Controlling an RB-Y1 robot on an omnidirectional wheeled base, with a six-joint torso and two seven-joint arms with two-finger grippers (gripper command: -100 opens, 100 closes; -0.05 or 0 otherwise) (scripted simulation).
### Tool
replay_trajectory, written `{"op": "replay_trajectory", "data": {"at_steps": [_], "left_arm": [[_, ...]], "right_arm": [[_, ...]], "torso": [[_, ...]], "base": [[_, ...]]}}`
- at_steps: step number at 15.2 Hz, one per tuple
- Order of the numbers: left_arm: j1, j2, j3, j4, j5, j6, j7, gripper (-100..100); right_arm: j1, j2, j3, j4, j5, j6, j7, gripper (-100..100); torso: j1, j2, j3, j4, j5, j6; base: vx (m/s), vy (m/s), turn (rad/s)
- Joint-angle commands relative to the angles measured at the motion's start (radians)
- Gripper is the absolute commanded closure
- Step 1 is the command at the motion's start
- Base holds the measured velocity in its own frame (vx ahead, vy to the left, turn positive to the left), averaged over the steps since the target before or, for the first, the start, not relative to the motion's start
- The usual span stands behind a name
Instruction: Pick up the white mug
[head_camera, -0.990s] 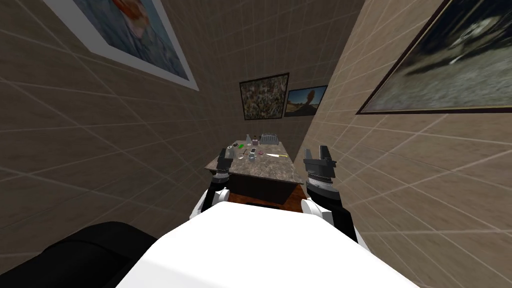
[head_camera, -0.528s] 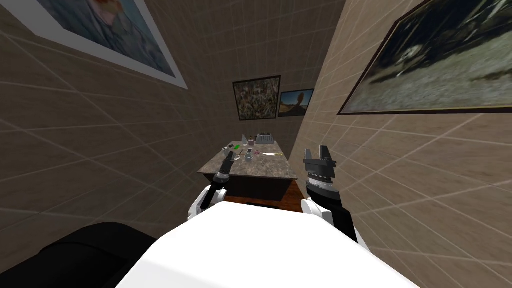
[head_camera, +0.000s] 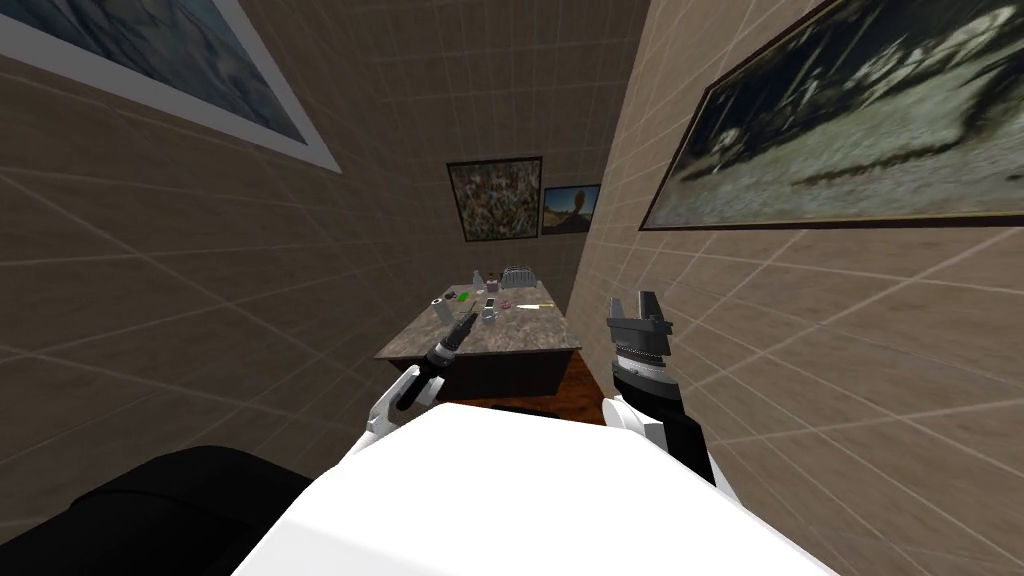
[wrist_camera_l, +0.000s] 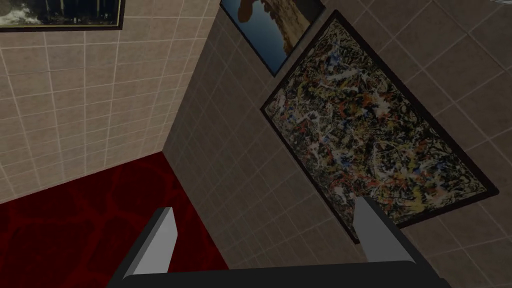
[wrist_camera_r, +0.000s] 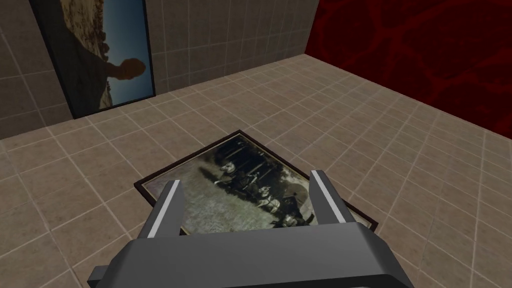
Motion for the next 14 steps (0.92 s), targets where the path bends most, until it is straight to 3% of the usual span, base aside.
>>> {"op": "replay_trajectory", "data": {"at_steps": [1,2,4,5,6,7,9,10,11,13,14], "left_arm": [[-0.015,0.048,-0.001,0.037,-0.036,-0.013,-0.045,-100],[-0.029,0.073,0.002,0.064,-0.067,-0.030,-0.069,-100],[-0.029,0.099,0.002,0.082,-0.078,-0.030,-0.090,-100],[-0.044,0.134,0.004,0.124,-0.119,-0.047,-0.126,-100],[-0.044,0.150,0.004,0.128,-0.122,-0.047,-0.137,-100],[-0.059,0.176,0.006,0.164,-0.155,-0.066,-0.163,-100],[-0.059,0.202,0.006,0.175,-0.167,-0.066,-0.184,-100],[-0.074,0.235,0.008,0.216,-0.208,-0.084,-0.220,-100],[-0.074,0.253,0.008,0.224,-0.213,-0.084,-0.233,-100],[-0.089,0.304,0.009,0.274,-0.260,-0.104,-0.275,-100],[-0.089,0.304,0.009,0.274,-0.260,-0.104,-0.282,-100]], "right_arm": [[0.000,0.000,0.000,0.000,0.000,0.000,0.000,0],[0.000,0.000,0.000,0.000,0.000,0.000,0.000,0],[0.000,0.000,0.000,0.000,0.000,0.000,0.000,0],[0.000,0.000,0.000,0.000,0.000,0.000,0.000,0],[0.000,0.000,0.000,0.000,0.000,0.000,0.000,0],[0.000,0.000,0.000,0.000,0.000,0.000,0.000,0],[0.000,0.000,0.000,0.000,0.000,0.000,0.000,0],[0.000,0.000,0.000,0.000,0.000,0.000,0.000,0],[0.000,0.000,0.000,0.000,0.000,0.000,0.000,0],[0.000,0.000,0.000,0.000,0.000,0.000,0.000,0],[0.000,0.000,0.000,0.000,0.000,0.000,0.000,0]], "torso": [[0.000,0.000,0.000,0.000,0.000,0.000],[0.000,0.000,0.000,0.000,0.000,0.000],[0.001,0.000,0.000,0.000,0.000,0.000],[0.000,0.000,0.000,0.000,0.000,-0.001],[0.000,0.000,0.000,0.000,0.000,0.000],[0.000,0.000,0.000,0.000,0.000,0.000],[0.001,0.000,0.000,0.000,0.000,0.000],[0.001,0.000,0.000,0.000,0.000,-0.001],[0.001,0.000,0.000,0.000,0.000,0.000],[0.001,-0.001,0.000,0.000,0.000,0.000],[0.001,0.000,0.000,0.000,0.000,0.000]], "base": [[-0.027,0.019,-0.252],[-0.031,0.021,-0.310],[-0.027,0.020,-0.165],[-0.020,0.017,-0.145],[-0.020,0.017,-0.239],[-0.026,0.021,-0.380],[-0.027,0.024,-0.193],[-0.020,0.015,-0.187],[-0.022,0.019,-0.233],[-0.028,0.024,-0.315],[-0.024,0.020,-0.101]]}}
